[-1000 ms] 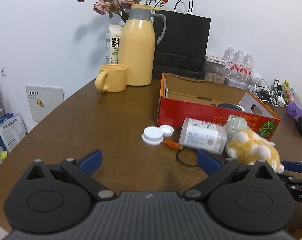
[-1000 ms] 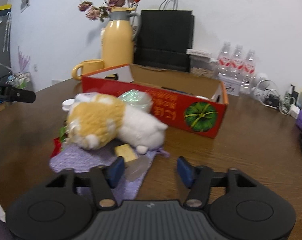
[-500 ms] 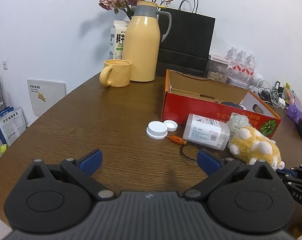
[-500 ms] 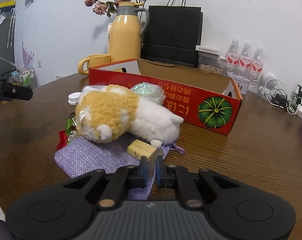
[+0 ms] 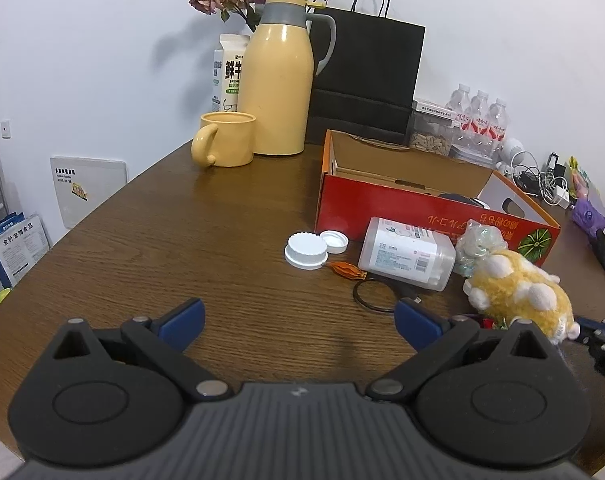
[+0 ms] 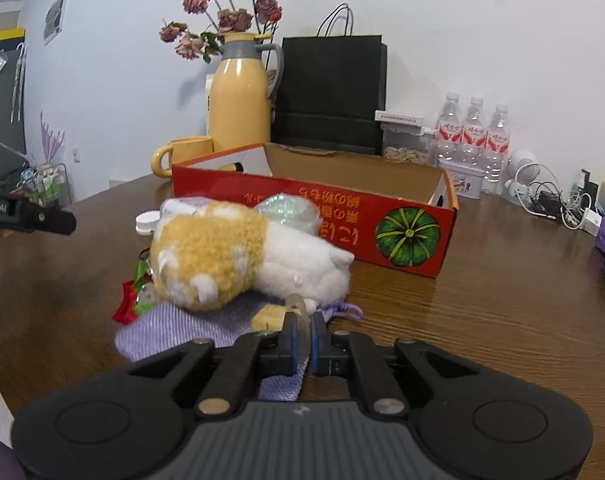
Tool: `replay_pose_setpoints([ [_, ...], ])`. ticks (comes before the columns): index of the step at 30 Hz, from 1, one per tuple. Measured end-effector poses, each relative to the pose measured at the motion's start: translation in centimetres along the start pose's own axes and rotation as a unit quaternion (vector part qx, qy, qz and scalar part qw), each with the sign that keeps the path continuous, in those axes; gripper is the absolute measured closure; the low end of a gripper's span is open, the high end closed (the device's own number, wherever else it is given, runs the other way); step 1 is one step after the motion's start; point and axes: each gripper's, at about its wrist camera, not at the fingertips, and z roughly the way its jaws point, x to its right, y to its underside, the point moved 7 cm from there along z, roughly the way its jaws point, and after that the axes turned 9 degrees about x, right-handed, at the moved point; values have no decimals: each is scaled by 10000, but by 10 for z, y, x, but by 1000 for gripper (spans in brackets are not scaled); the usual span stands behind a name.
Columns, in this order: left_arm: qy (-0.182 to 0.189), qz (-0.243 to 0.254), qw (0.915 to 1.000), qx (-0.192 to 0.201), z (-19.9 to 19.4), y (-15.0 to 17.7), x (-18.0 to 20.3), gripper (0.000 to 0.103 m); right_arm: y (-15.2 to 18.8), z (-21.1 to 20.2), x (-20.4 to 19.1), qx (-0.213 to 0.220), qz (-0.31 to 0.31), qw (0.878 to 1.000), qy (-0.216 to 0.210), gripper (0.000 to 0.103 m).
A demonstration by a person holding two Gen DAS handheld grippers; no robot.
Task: Organize objects
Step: 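Grasp the thin black cable with the left tool while the right tool grasps a small item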
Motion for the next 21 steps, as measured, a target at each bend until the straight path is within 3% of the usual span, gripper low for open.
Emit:
replay_pose_setpoints([
  [11, 7, 108, 9999, -127, 16, 3, 8, 0, -13, -9, 22, 264, 114, 9992, 276, 98],
  [21, 234, 364, 9987, -272, 56, 3, 50, 0, -15, -7, 34, 327, 171, 9985, 402, 98],
])
